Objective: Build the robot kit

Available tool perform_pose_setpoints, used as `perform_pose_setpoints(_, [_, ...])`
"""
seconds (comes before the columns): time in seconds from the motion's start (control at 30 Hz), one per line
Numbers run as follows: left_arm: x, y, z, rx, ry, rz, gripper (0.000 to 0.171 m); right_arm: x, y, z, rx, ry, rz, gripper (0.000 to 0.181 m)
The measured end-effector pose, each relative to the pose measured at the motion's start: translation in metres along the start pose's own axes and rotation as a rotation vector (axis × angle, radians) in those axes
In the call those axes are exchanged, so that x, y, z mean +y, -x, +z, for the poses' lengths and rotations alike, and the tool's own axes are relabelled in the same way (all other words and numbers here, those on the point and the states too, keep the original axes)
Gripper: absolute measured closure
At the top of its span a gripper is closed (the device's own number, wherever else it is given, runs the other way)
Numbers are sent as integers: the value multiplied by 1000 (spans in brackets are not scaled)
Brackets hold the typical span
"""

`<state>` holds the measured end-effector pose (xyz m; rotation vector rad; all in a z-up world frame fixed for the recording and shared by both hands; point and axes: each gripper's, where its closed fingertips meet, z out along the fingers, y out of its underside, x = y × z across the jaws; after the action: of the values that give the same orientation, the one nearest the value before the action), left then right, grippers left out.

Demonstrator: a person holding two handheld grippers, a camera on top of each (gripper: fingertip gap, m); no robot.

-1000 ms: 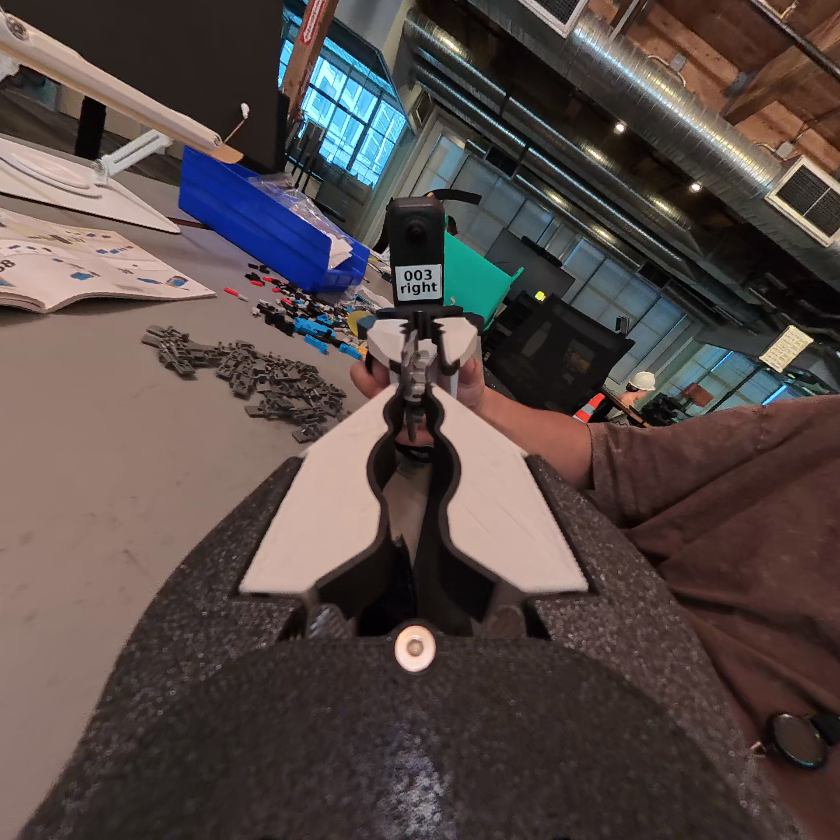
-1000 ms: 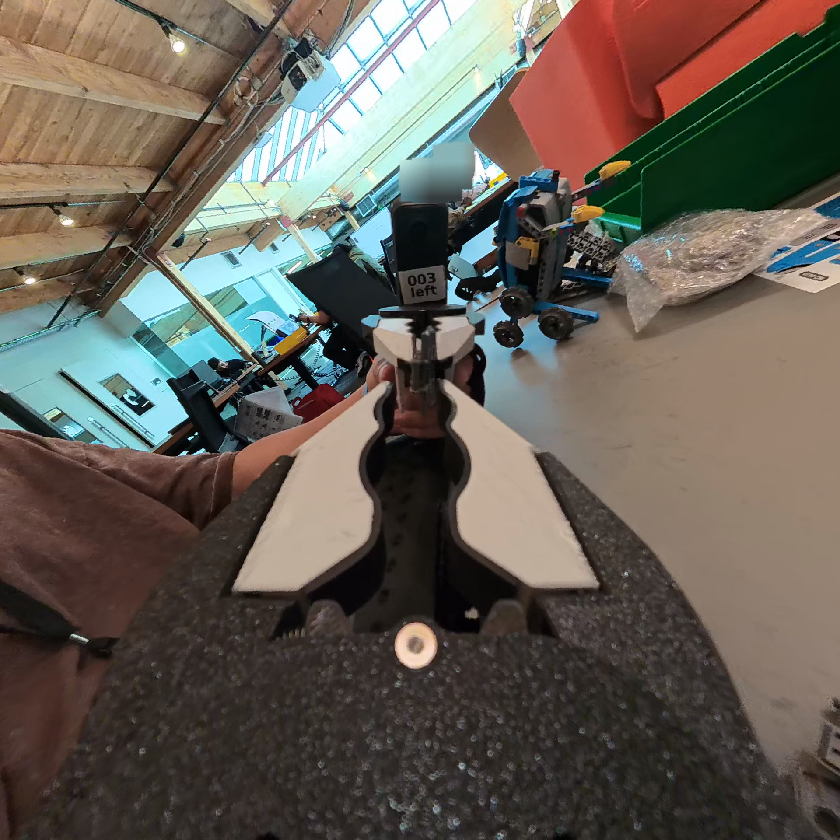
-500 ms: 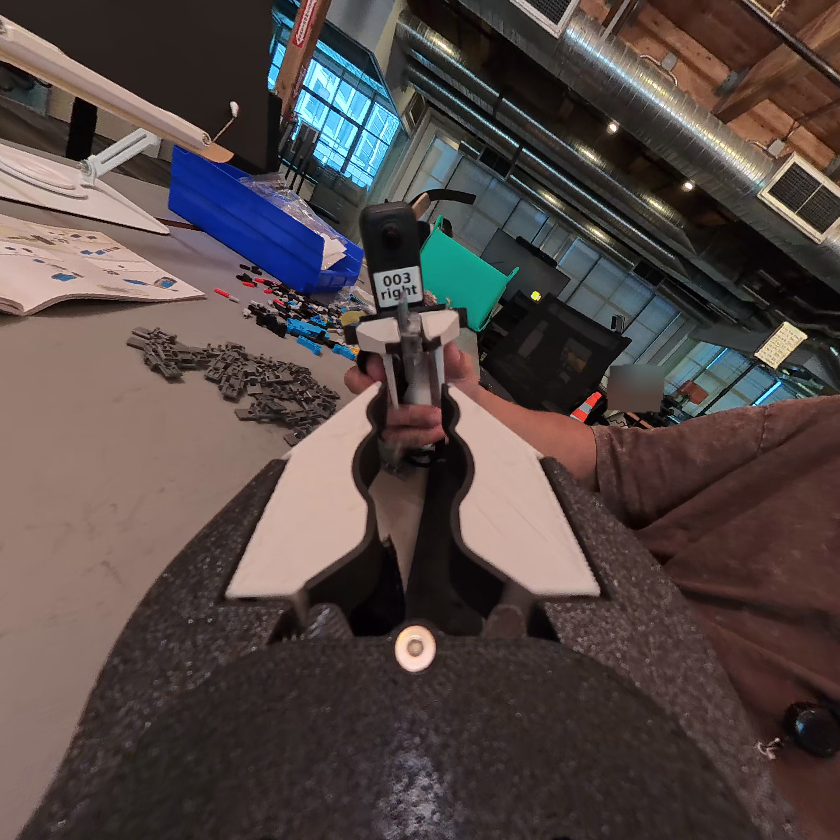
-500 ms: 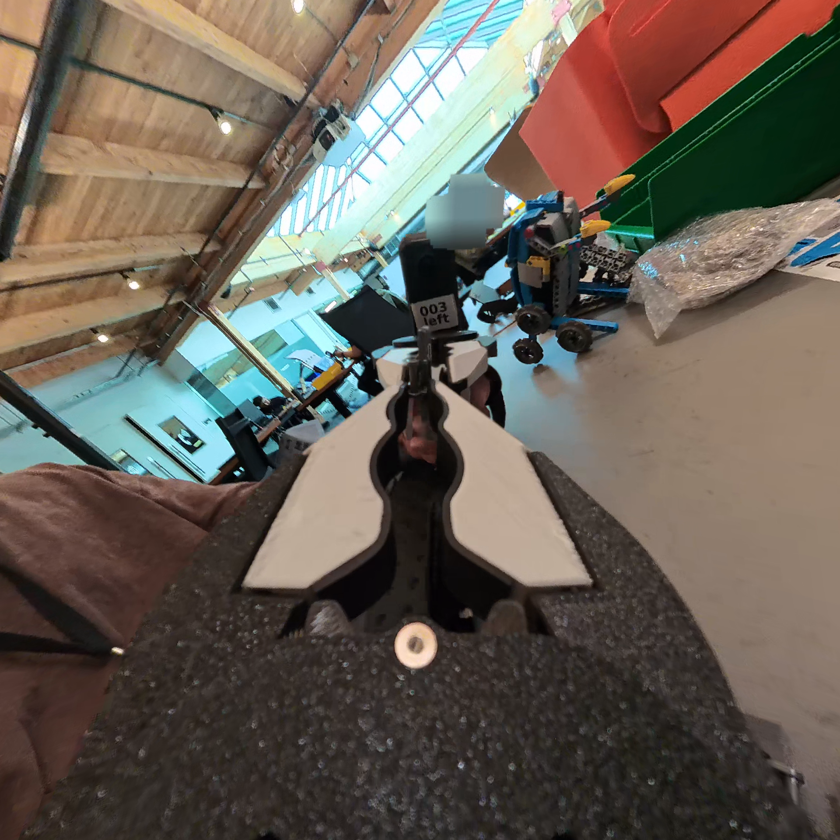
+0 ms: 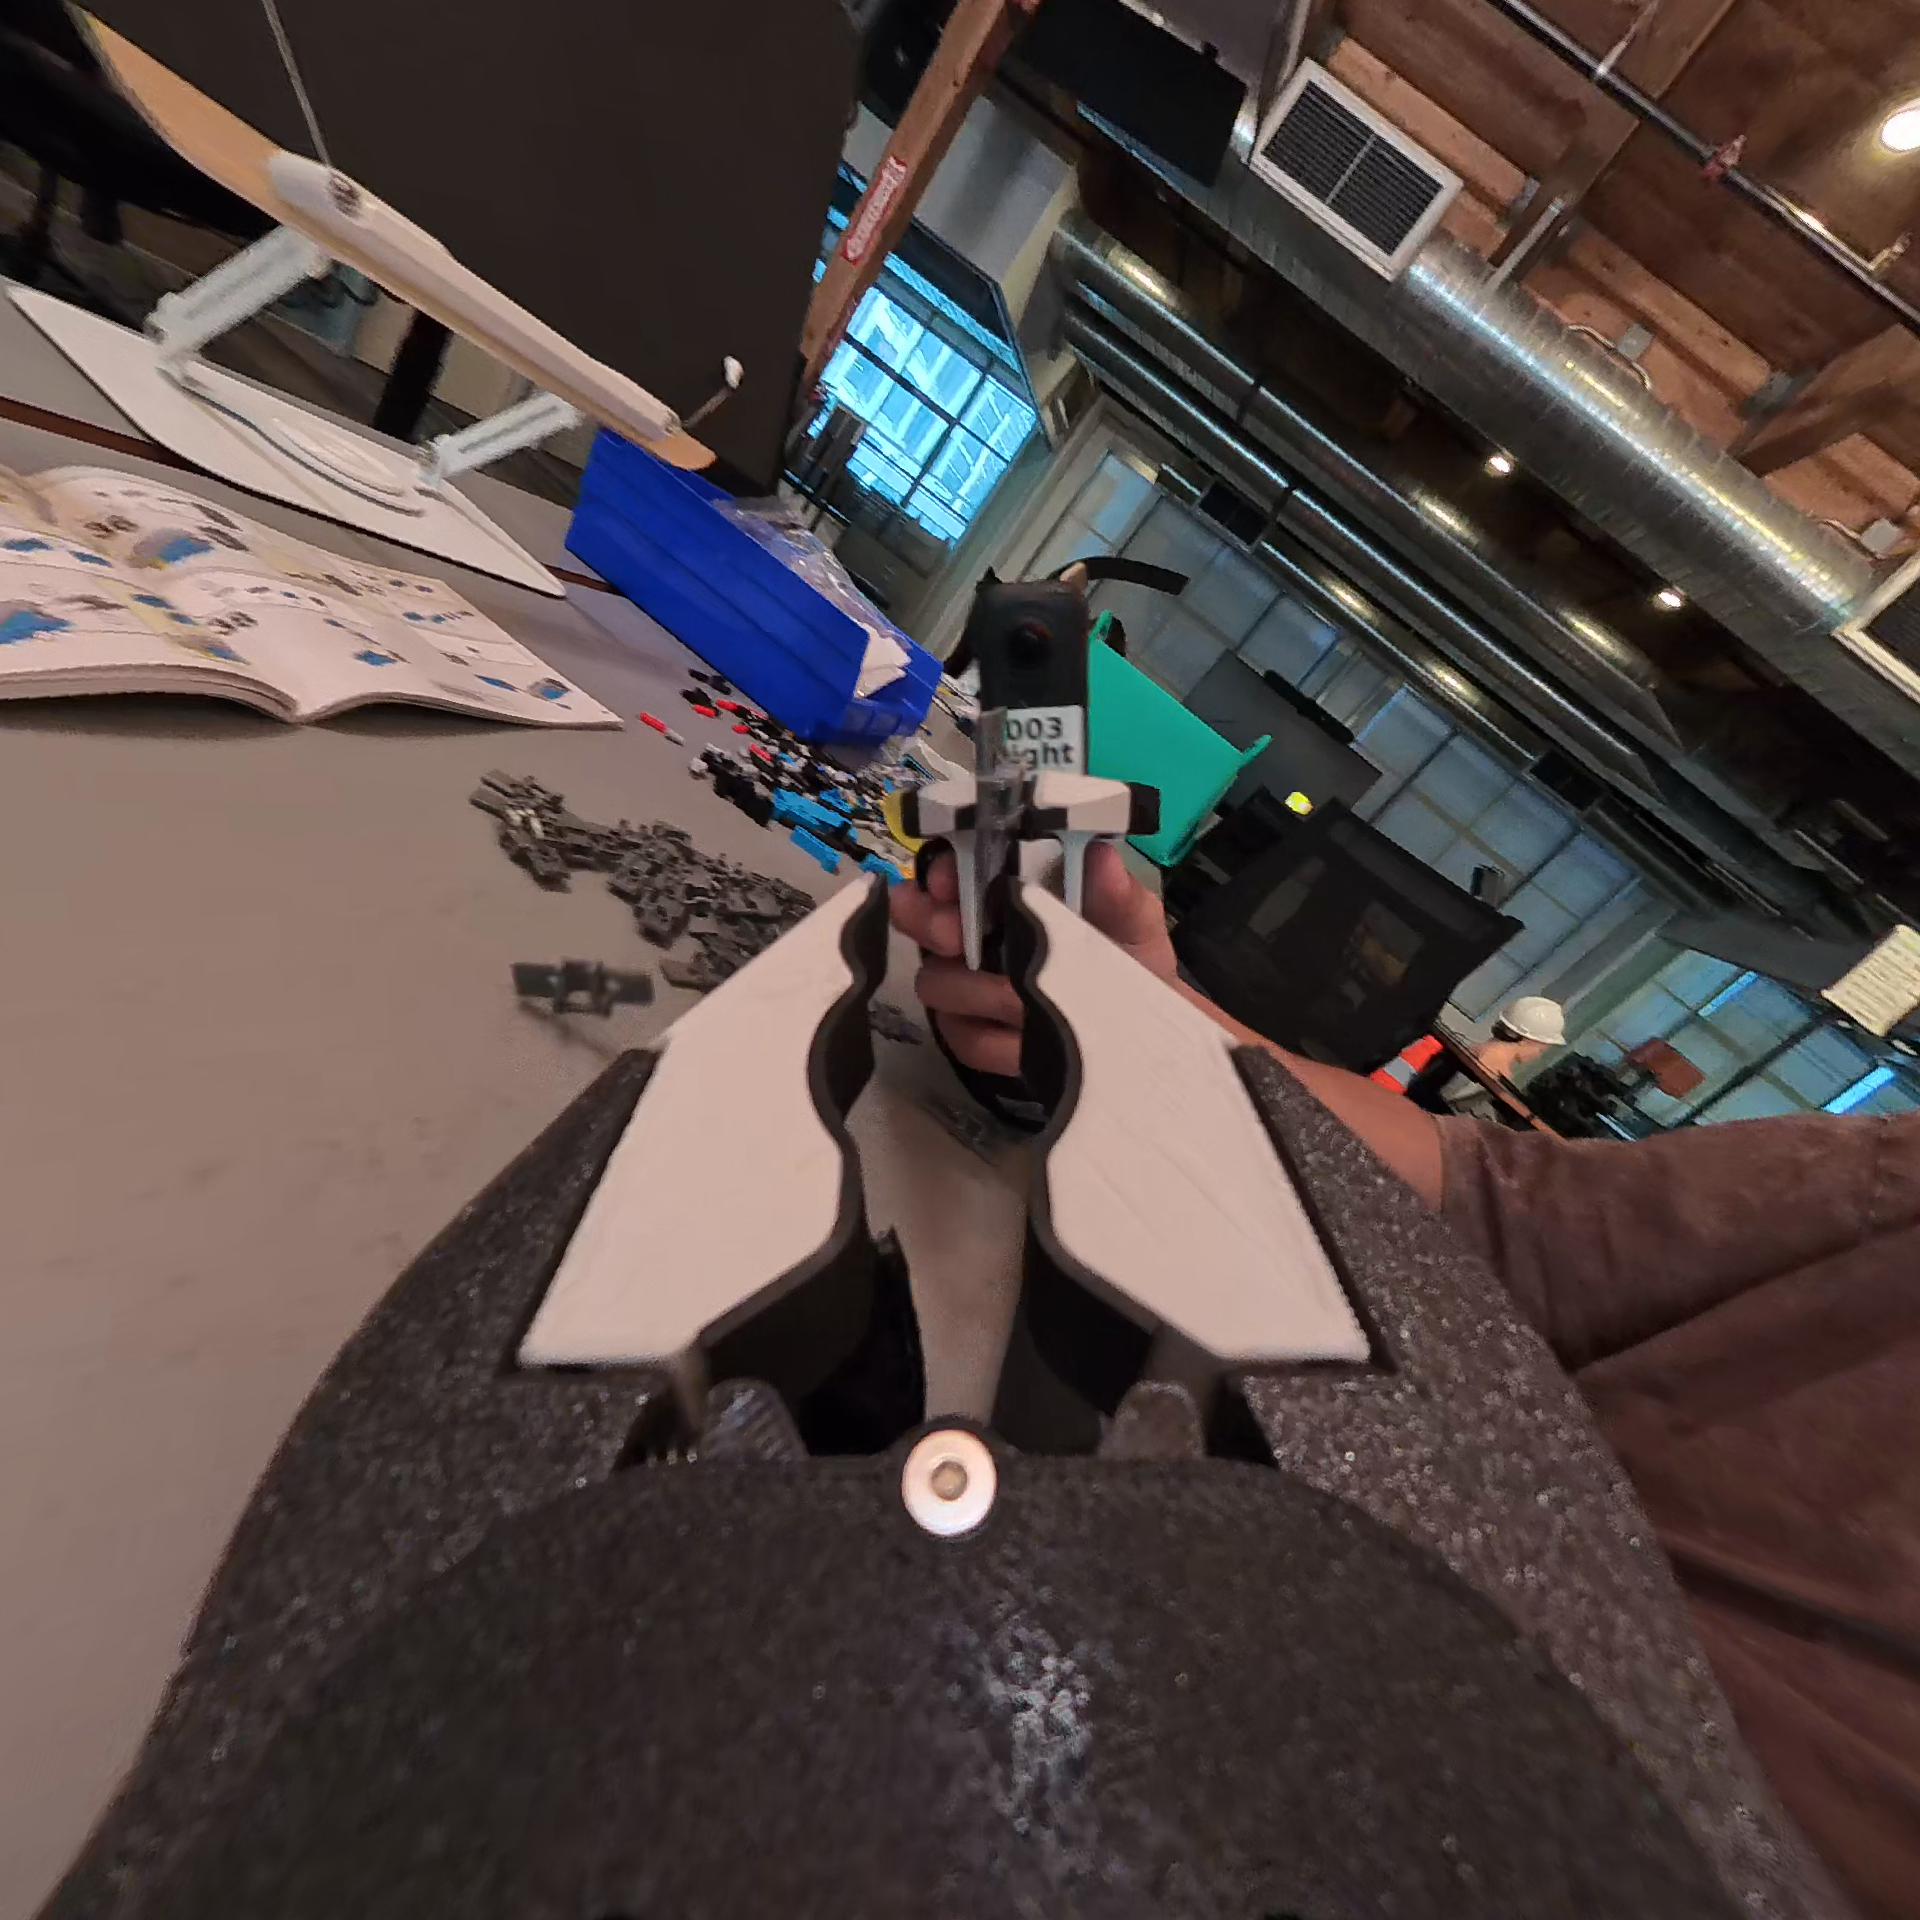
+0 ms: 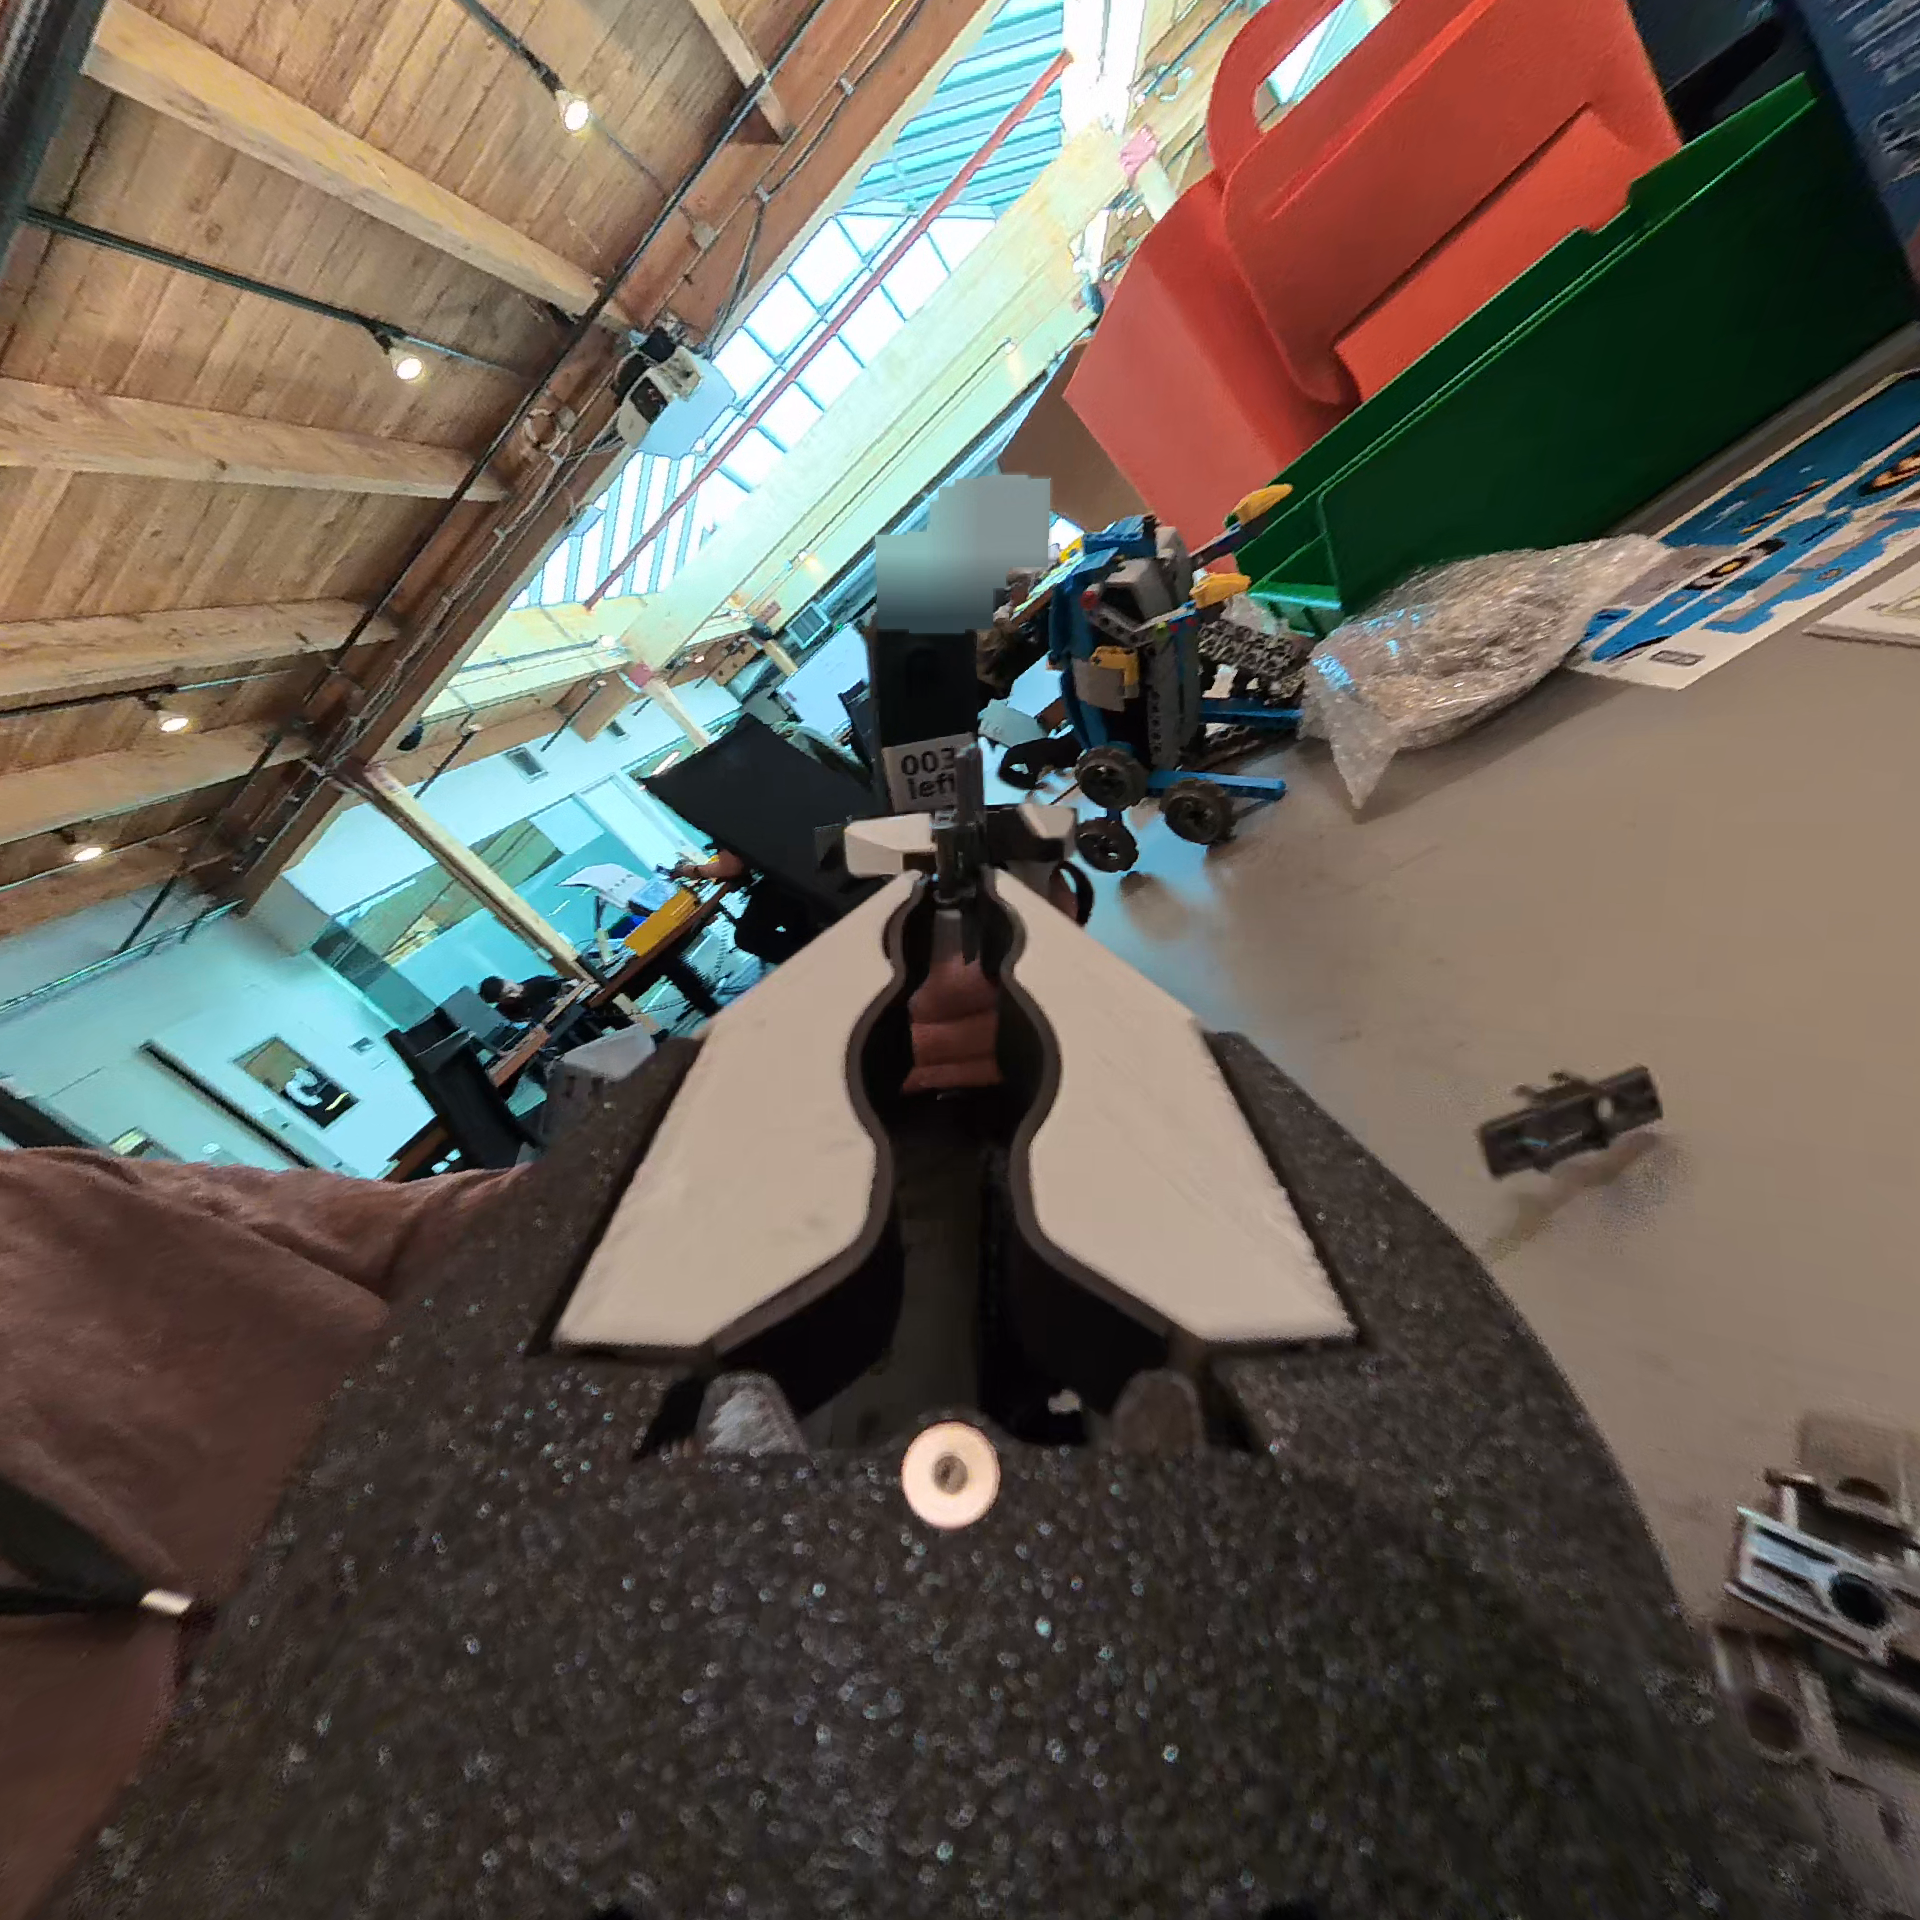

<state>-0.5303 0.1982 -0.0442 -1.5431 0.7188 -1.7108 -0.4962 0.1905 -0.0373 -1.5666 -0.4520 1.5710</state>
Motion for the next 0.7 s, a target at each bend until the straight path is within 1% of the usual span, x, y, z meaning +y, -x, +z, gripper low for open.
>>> perform_pose_setpoints(0.13, [-6, 15, -5, -88, -32, 26, 150, -12, -10, -9, 75, -62, -28, 173])
perform_pose_setpoints(0.23, [-5, 27, -5, -169, -19, 57, 150, -20, -22, -20, 168, -81, -72, 174])
perform_pose_setpoints(0.33, [3, 30, 0, -218, 34, 107, 150, -23, -42, -35, 312, -8, -142, 174])
perform_pose_setpoints(0.43, [20, 44, 9, -348, 172, 236, 150, -15, -69, -55, 470, 145, -186, 173])
perform_pose_setpoints(0.47, [26, 49, 13, -392, 235, 284, 149, -9, -75, -60, 481, 191, -172, 173])
perform_pose_setpoints(0.53, [31, 59, 26, -460, 330, 363, 144, 0, -78, -66, 451, 219, -84, 173])
perform_pose_setpoints(0.6, [31, 67, 43, -470, 420, 442, 144, 8, -77, -68, 402, 251, -10, 173])
perform_pose_setpoints(0.63, [32, 76, 49, -482, 479, 472, 144, 9, -78, -70, 406, 260, -12, 173])
perform_pose_setpoints(0.7, [39, 93, 64, -443, 600, 458, 144, 3, -81, -76, 434, 246, -53, 173])
